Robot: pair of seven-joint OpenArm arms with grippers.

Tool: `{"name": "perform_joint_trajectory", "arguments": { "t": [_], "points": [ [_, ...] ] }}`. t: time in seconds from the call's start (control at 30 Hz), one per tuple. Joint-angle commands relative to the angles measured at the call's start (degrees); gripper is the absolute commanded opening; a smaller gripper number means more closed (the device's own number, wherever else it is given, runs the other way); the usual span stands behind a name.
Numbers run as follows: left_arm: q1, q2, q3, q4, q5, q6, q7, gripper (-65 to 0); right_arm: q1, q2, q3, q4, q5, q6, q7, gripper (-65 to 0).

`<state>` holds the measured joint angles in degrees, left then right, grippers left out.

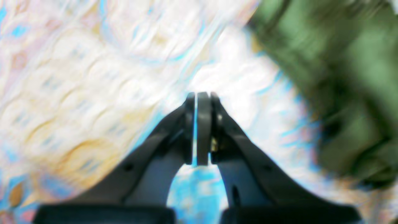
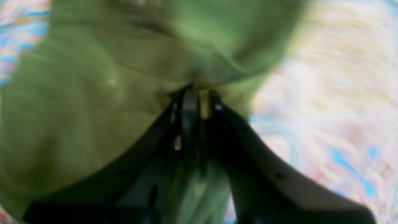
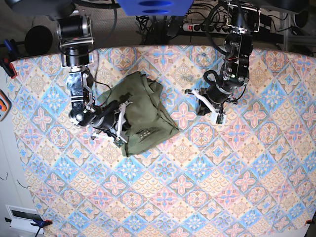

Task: Layout the t-shirt on the table in an organized manner, then fold the t-shirt properly
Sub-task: 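Pull the bundle's loose fabric with both grippers to square it, then press the bundle's sides flat with both grippers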

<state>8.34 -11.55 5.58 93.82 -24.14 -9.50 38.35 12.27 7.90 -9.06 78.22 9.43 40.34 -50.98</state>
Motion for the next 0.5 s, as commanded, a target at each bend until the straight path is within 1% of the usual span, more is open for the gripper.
{"name": "perform_joint_trajectory", "arguments": {
  "t": [0.0, 0.03, 0.17, 0.23, 0.3, 0.47],
  "points": [
    [-0.21, -0.1, -0.09, 2.14, -1.4, -0.31, 0.2, -64.3, 2.54, 1.11, 0.58, 2.0, 0.9, -0.34, 1.79, -59.8],
    [-0.12, 0.08, -0.09, 3.28, -2.63, -0.31, 0.82, -64.3, 2.54, 1.11, 0.58, 2.53, 0.9, -0.34, 1.79, -59.8],
    [-0.29, 2.72, 0.0, 6.27, -6.32, -0.31, 3.28, -64.3, 2.54, 0.58, 0.49, 2.88, 0.9, -0.34, 1.79, -59.8],
    [-0.38, 4.03, 0.09, 8.64, -6.85, -0.39, 4.86, -64.3, 2.54, -0.21, 0.49, 3.32, 0.9, -0.34, 1.79, -59.8],
    [-0.29, 6.14, 1.05, 10.49, -6.76, -0.48, 6.09, -64.3, 2.54, -0.56, 0.49, 3.32, 0.9, -0.34, 1.79, -59.8],
    [-2.49, 11.24, 5.54, 10.57, -6.32, -0.57, 6.44, -64.3, 2.54, -0.56, 0.93, 6.31, 0.9, -0.34, 1.62, -59.8]
  ]
}}
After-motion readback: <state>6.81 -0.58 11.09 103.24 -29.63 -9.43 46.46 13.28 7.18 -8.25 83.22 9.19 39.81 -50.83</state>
